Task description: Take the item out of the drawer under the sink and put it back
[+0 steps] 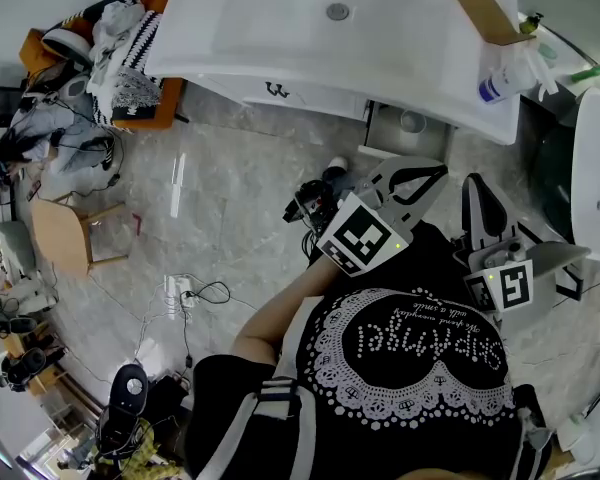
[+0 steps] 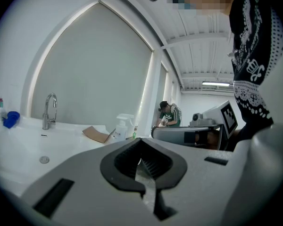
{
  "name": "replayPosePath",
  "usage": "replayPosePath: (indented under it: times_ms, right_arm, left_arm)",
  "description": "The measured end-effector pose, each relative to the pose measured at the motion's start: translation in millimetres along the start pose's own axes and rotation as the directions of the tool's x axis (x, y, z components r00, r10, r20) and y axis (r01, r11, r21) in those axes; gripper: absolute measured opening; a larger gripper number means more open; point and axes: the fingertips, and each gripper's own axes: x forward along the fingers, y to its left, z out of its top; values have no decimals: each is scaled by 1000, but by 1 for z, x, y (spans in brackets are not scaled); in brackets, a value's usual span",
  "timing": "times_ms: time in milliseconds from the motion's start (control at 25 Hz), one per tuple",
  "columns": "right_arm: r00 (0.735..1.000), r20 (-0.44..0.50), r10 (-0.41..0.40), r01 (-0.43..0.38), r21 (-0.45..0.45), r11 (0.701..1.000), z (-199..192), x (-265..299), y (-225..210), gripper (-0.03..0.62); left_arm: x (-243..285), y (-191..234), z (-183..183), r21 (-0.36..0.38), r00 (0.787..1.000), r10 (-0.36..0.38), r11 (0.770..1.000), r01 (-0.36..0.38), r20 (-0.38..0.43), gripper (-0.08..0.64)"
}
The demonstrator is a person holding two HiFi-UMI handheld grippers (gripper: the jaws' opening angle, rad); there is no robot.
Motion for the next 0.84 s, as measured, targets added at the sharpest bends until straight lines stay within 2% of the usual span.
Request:
replayPosePath:
  times_ms: [840]
  right_arm:
    - [1000,-3,-6,6,11,1000,-7,-3,-3,18]
  left_arm:
    - [1,-1,-6,-2,1000,0,1000,0,1,5]
